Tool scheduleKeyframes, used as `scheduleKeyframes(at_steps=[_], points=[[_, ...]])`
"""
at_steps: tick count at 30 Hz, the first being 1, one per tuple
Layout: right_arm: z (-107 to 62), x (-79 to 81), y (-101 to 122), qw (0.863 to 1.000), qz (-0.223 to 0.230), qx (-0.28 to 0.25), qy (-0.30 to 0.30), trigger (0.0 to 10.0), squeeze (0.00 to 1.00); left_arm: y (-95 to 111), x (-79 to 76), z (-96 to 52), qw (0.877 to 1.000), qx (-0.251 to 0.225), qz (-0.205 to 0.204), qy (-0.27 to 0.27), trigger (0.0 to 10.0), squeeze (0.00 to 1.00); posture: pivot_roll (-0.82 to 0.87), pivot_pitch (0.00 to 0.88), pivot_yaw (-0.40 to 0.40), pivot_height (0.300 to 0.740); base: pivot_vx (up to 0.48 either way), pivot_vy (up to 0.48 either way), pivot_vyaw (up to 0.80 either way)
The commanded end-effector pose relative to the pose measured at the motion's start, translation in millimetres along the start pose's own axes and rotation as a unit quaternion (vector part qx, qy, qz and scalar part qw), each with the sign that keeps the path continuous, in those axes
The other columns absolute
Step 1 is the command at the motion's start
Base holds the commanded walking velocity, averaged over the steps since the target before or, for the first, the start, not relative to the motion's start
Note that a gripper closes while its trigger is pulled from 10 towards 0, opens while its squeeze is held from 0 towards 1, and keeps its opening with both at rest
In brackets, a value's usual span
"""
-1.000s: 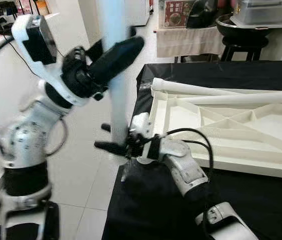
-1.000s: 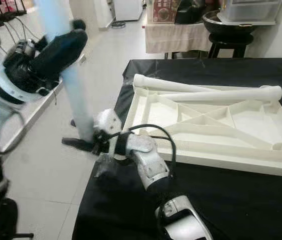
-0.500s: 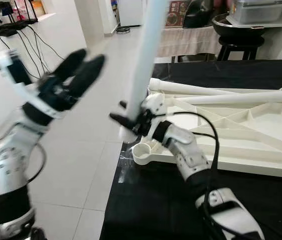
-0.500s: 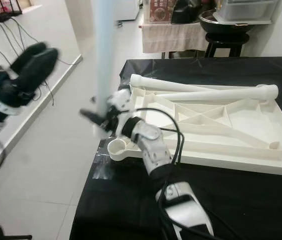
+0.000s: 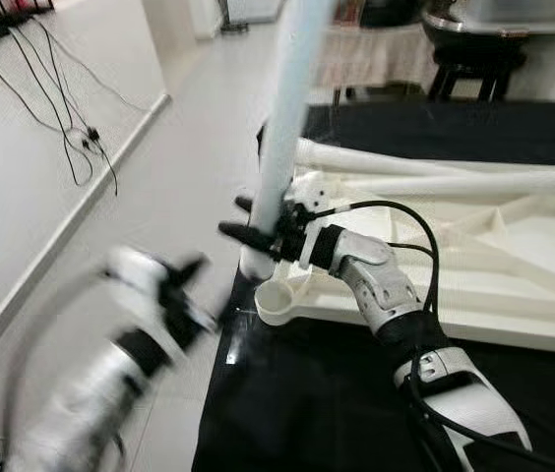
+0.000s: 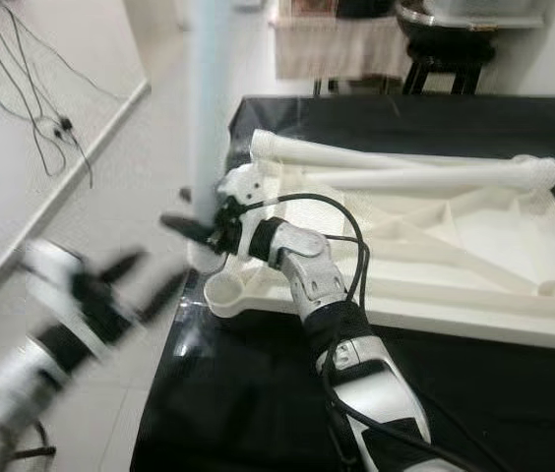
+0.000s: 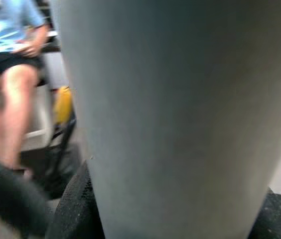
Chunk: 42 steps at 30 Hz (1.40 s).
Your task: Building children table
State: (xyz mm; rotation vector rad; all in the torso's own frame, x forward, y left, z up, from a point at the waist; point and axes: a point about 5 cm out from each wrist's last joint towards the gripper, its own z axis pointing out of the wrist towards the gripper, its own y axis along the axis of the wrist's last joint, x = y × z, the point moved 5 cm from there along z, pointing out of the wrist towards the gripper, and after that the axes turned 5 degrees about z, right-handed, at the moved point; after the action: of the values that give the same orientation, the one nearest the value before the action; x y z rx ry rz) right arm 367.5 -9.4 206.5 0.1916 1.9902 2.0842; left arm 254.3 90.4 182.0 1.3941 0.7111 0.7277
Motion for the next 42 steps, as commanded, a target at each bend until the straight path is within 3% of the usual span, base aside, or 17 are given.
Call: scheduleKeyframes(at_steps=[1, 2, 4, 11, 14, 17, 22, 23, 29, 35, 36, 37, 38, 42], points=[[1.7, 9.3, 2, 0.999, 0.004, 0.004, 0.046, 10.0, 0.00, -4, -9.5, -6.3, 0.999, 0.017, 0.034, -0.002, 10.0, 0.00, 0.04, 0.250, 0.060, 0.740, 0.000, 0.000, 0.00], [1.7, 9.3, 2, 0.999, 0.004, 0.004, 0.046, 10.0, 0.00, -4, -9.5, -6.3, 0.999, 0.017, 0.034, -0.002, 10.0, 0.00, 0.04, 0.250, 0.060, 0.740, 0.000, 0.000, 0.00], [-1.7, 9.4, 5, 0.997, 0.021, 0.005, 0.070, 10.0, 0.00, -9, -26.5, -14.3, 0.998, 0.032, 0.046, -0.011, 10.0, 0.00, 0.06, 0.277, 0.063, 0.740, 0.000, 0.000, 0.00], [-12.4, 7.1, 13, 0.994, 0.025, 0.007, 0.102, 10.0, 0.00, -8, -32.6, -26.5, 0.995, 0.041, 0.090, 0.015, 10.0, 0.00, 0.08, 0.318, 0.071, 0.740, 0.000, 0.000, 0.00], [-29.8, 8.9, 28, 0.987, 0.029, 0.008, 0.159, 10.0, 0.00, -10, -42.0, -34.8, 0.990, 0.048, 0.126, 0.033, 10.0, 0.00, 0.09, 0.345, 0.081, 0.740, 0.000, 0.000, 0.00], [-34.2, 10.8, 30, 0.984, 0.027, 0.014, 0.175, 10.0, 0.00, -11, -44.7, -36.6, 0.990, 0.051, 0.130, 0.033, 10.0, 0.00, 0.09, 0.347, 0.083, 0.740, 0.000, 0.000, 0.00], [-42.3, 15.6, 18, 0.978, 0.000, 0.065, 0.200, 10.0, 0.00, -10, -48.7, -41.1, 0.990, 0.053, 0.126, 0.034, 10.0, 0.00, 0.09, 0.359, 0.087, 0.740, 0.000, 0.000, 0.00], [-43.8, 18.4, 7, 0.973, -0.021, 0.095, 0.208, 10.0, 0.00, -10, -49.6, -42.1, 0.990, 0.054, 0.126, 0.034, 10.0, 0.00, 0.09, 0.362, 0.087, 0.740, 0.000, 0.000, 0.00], [-37.9, 19.1, -5, 0.971, -0.047, 0.123, 0.201, 10.0, 0.00, -8, -51.9, -44.7, 0.989, 0.054, 0.132, 0.040, 10.0, 0.00, 0.10, 0.367, 0.089, 0.740, 0.000, 0.000, 0.00], [-39.5, 27.6, -9, 0.951, -0.083, 0.168, 0.246, 10.0, 0.00, -7, -55.2, -48.0, 0.989, 0.054, 0.134, 0.043, 10.0, 0.00, 0.10, 0.369, 0.087, 0.740, 0.000, 0.000, 0.00], [-40.5, 33.2, -9, 0.938, -0.095, 0.193, 0.270, 10.0, 0.00, -7, -54.7, -47.6, 0.989, 0.054, 0.132, 0.046, 10.0, 0.00, 0.08, 0.373, 0.080, 0.740, 0.000, 0.000, 0.00], [-40.5, 33.2, -9, 0.938, -0.095, 0.193, 0.270, 10.0, 0.00, -7, -54.7, -47.6, 0.989, 0.054, 0.132, 0.046, 10.0, 0.00, 0.08, 0.373, 0.080, 0.740, 0.000, 0.000, 0.00], [-41.4, 37.2, -10, 0.928, -0.104, 0.212, 0.288, 10.0, 0.00, -7, -54.3, -47.2, 0.989, 0.053, 0.129, 0.047, 10.0, 0.00, 0.08, 0.373, 0.080, 0.740, 0.000, 0.000, 0.00], [-42.6, 40.1, -11, 0.914, -0.119, 0.242, 0.305, 10.0, 0.00, -7, -54.0, -45.5, 0.989, 0.051, 0.126, 0.049, 10.0, 0.00, 0.08, 0.377, 0.071, 0.740, 0.000, 0.000, 0.00]])
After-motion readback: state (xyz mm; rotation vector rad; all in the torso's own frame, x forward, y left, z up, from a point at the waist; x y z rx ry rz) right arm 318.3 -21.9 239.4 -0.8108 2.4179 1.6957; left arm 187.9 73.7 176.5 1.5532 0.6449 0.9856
